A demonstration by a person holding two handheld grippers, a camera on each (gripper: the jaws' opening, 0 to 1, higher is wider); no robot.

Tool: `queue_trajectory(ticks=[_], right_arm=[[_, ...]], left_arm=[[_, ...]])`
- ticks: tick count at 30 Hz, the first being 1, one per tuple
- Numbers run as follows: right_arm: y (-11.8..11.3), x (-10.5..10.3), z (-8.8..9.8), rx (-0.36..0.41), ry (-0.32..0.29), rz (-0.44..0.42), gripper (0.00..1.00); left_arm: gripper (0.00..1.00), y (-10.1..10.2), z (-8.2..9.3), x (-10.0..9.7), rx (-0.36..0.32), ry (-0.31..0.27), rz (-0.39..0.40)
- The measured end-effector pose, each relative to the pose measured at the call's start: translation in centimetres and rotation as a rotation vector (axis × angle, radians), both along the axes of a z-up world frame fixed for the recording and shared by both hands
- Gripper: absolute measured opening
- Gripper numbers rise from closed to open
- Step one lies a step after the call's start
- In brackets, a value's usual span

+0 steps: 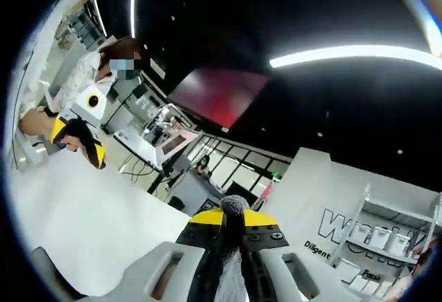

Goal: Open the folded towel by lifting each exposed corner and separating the folded layers until the towel lies flat within the target outline without major curled edges

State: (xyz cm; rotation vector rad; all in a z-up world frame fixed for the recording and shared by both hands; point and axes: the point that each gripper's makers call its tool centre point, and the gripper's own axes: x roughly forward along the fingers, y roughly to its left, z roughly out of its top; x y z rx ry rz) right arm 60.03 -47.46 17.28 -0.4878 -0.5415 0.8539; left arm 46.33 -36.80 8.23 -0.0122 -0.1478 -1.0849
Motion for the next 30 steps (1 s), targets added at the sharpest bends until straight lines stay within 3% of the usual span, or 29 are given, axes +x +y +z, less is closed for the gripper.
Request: queue_trajectory(ticks=[6,10,11,13,21,30], right_arm=[[0.1,-0.4,0.8,0.012,-0.011,0.012,0.0],[0.0,-0.4,1.3,0.032,-0.009,0.025,0.0],[0.0,-0.4,1.4,0.036,-0.008,0.027,0.0],[0.1,-0.8,1.7,0.044,-0.013,0.034,0.0],[0.3,-1.7,2.9,0.056,-0.033,0.054,0.0],[0.4,-1.8,3.1,0.059,-0.036,0.059,0.0]], left_arm=[[0.45,0.1,-0.2,0.2,0.017,-0.005,0.01],[0.36,-0.2,-0.4,-0.1,0.07,-0.05,0.002],[0.38,-0.2,-0.4,-0.1,0.069,-0.05,0.004],[0.41,-0.2,-0.2,0.0,0.059,-0.048,0.012],[0.41,-0.3,-0.9,0.5,0.073,-0.032,0.017],[0.4,0.1,-3.2,1.9,0.16,0.019,0.039]])
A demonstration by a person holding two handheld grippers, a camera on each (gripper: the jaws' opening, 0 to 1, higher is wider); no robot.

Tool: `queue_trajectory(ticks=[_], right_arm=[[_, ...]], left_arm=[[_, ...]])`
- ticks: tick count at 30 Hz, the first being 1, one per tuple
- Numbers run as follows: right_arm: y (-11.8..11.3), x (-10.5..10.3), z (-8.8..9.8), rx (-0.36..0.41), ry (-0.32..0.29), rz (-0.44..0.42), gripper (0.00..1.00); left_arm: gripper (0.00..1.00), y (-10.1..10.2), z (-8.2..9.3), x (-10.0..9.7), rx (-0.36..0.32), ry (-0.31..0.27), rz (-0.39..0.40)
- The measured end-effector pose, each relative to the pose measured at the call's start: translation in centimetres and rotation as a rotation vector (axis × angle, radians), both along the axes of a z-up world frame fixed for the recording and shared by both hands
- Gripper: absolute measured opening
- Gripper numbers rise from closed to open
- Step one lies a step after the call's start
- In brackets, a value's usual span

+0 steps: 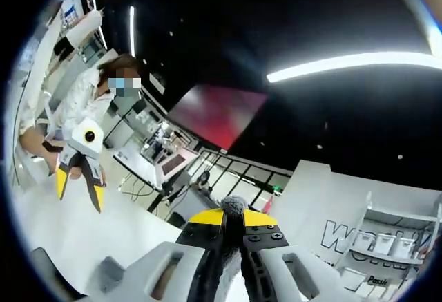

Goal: Open the folded towel by lifting each exposed corner and separating the folded layers until the towel lies flat within the target outline without major curled edges

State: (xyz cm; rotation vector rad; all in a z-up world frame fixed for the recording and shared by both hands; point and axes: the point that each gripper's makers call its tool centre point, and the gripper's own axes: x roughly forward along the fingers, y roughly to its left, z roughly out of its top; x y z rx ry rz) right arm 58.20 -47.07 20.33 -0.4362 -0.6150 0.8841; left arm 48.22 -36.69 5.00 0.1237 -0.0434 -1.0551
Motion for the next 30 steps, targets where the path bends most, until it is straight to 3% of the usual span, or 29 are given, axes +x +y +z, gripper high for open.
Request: queue_trajectory(ticks=[1,3,4,6,8,10,12,16,25,30], right_arm=[[0.0,0.0,0.0,0.001,0.0,0.001,0.0],[-0.1,0.0,0.0,0.003,0.0,0.0,0.0],[-0.1,0.0,0.1,0.005,0.0,0.0,0.0],[-0.1,0.0,0.0,0.006,0.001,0.0,0.0],[-0.2,0.0,0.0,0.008,0.003,0.001,0.0],[-0.3,0.1,-0.1,0.015,0.011,-0.001,0.0],[-0.4,0.1,-0.1,0.019,0.013,0.002,0.0],[-0.5,0.0,-0.1,0.021,0.009,-0.001,0.0],[-0.6,0.2,-0.4,0.023,0.02,-0.002,0.0],[-0.6,0.2,-0.4,0.026,0.017,-0.002,0.0]], left_arm=[[0.38,-0.1,-0.4,0.0,0.016,0.006,-0.011],[0.29,-0.1,-1.9,-0.2,0.115,0.003,-0.044],[0.22,0.2,-2.8,-0.1,0.181,0.009,-0.036],[0.16,0.5,-3.4,0.2,0.227,-0.006,-0.021],[0.18,1.2,-3.4,1.1,0.237,-0.034,0.036],[0.21,1.6,-4.1,1.8,0.249,0.009,0.056],[0.21,2.0,-4.3,2.2,0.268,-0.002,0.075],[0.2,2.2,-5.2,2.7,0.32,-0.004,0.093],[0.25,2.4,-5.5,3.4,0.317,0.009,0.103],[0.29,2.5,-6.2,4.8,0.357,0.015,0.135]])
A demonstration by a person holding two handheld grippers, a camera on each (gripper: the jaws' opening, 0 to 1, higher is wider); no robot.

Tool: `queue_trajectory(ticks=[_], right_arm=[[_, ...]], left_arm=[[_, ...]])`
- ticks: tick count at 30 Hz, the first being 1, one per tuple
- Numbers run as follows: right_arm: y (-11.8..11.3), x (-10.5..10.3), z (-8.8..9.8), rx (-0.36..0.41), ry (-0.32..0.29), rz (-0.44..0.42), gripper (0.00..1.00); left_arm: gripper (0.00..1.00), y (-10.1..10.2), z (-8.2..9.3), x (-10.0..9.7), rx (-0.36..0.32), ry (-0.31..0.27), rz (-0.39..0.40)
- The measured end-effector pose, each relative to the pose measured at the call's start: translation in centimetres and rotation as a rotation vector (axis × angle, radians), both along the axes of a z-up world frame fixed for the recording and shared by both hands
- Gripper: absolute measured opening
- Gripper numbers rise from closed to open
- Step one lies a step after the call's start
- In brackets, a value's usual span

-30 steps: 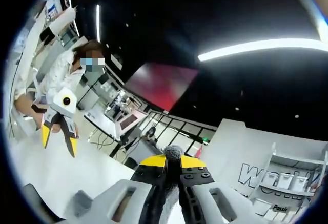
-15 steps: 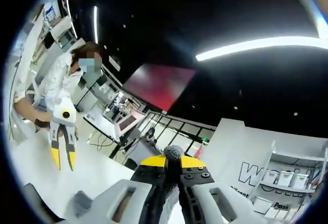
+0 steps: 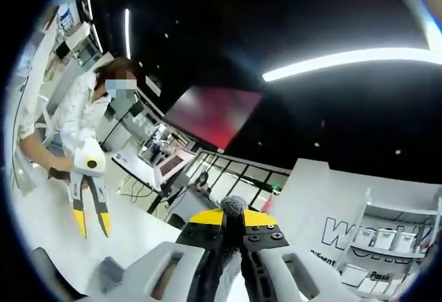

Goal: Open the folded towel by lifting each exposed corner and separating the folded layers until the towel lies flat within the target outline without major curled edges

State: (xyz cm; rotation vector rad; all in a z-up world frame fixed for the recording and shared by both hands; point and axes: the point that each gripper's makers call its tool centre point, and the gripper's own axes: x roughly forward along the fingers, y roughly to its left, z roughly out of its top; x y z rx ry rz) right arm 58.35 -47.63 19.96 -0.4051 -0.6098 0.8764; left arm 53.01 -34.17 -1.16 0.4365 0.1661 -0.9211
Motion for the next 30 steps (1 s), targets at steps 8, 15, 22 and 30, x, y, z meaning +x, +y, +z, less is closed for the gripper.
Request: queue_trajectory(ticks=[8,15,22,30], right_arm=[[-0.1,0.3,-0.3,0.002,0.01,-0.003,0.0],[-0.4,0.3,-0.3,0.007,0.011,-0.005,0.0],[-0.8,0.6,-0.8,0.017,0.022,-0.008,0.0],[-1.3,1.0,-1.2,0.029,0.03,-0.021,0.0]], left_arm=[[0.27,-1.0,-1.9,1.0,0.128,0.069,-0.08],[0.28,-1.2,-2.2,3.1,0.24,0.019,-0.105],[0.27,-1.8,-2.8,3.7,0.274,0.014,-0.281],[0.18,-2.4,-4.2,3.4,0.319,-0.05,-0.359]])
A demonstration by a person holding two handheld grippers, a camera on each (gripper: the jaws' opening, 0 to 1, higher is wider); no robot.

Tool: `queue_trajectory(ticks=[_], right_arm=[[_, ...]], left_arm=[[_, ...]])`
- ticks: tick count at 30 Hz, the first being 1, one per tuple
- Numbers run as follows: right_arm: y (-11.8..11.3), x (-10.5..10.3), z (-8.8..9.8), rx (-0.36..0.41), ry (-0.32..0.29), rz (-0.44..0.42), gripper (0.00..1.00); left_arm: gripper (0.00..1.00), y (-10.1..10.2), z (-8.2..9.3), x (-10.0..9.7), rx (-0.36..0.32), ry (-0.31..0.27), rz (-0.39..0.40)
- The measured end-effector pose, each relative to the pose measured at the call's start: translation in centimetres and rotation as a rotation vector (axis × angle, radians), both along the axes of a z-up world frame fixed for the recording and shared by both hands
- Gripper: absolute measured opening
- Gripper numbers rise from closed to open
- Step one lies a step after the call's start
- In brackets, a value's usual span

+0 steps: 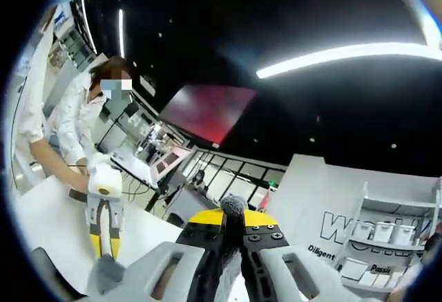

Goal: Open the folded towel by lifting each exposed corner and separating the folded layers until the towel lies flat within the target outline without major curled edges

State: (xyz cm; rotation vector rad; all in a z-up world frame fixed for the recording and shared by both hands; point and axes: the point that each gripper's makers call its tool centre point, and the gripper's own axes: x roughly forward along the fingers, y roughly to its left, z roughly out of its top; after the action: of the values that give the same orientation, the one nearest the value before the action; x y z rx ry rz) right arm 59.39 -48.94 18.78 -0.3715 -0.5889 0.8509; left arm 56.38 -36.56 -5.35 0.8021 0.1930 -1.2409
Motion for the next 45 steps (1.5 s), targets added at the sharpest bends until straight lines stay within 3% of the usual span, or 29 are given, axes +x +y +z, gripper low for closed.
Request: queue_trajectory(ticks=[3,7,9,12,14,15,17,20,22,26,30,37,45], right_arm=[[-0.2,0.0,0.0,0.011,0.003,0.0,0.0],[-0.4,0.1,-0.2,0.009,0.004,-0.018,0.0],[-0.4,0.2,-0.3,0.006,0.004,-0.02,0.0],[-0.5,0.3,-0.4,0.005,0.006,-0.024,0.0],[-0.6,0.4,-0.6,0.004,0.008,-0.033,0.0],[-0.6,0.4,-0.6,0.002,0.005,-0.039,0.0],[-0.6,0.3,-0.8,0.001,0.006,-0.036,0.0],[-0.7,0.5,-1.2,0.0,0.015,-0.039,0.0],[-0.7,0.6,-1.5,0.0,0.017,-0.042,0.0],[-0.8,0.6,-1.7,0.008,0.027,-0.039,0.0],[-0.8,0.9,-2.3,-0.004,0.034,-0.052,0.0],[-1.1,1.3,-2.9,0.004,0.048,-0.057,0.0],[-1.3,2.1,-3.9,-0.003,0.069,-0.074,0.0]], left_arm=[[0.29,-0.3,0.3,-0.2,-0.013,-0.008,-0.012],[0.17,0.1,0.0,0.1,0.017,0.007,-0.018],[0.2,-0.2,-0.1,0.2,0.023,0.01,-0.026],[0.25,-0.1,-1.0,0.8,0.157,-0.06,-0.061],[0.26,-0.1,-1.2,1.2,0.202,-0.115,-0.081],[0.26,-0.4,-1.3,1.0,0.2,-0.109,-0.105],[0.28,-1.5,-1.1,0.3,0.129,-0.039,-0.127],[0.25,-2.0,-1.2,0.0,0.107,-0.038,-0.143],[0.17,-2.0,-1.6,-0.6,0.102,-0.037,-0.164],[0.16,-2.4,-0.8,-1.0,0.012,-0.032,-0.161],[0.15,-2.0,-0.8,-0.5,0.004,-0.046,-0.145],[0.08,-1.5,0.5,-0.2,-0.079,-0.041,-0.113],[0.06,-1.6,0.7,0.2,-0.081,-0.066,-0.095]])
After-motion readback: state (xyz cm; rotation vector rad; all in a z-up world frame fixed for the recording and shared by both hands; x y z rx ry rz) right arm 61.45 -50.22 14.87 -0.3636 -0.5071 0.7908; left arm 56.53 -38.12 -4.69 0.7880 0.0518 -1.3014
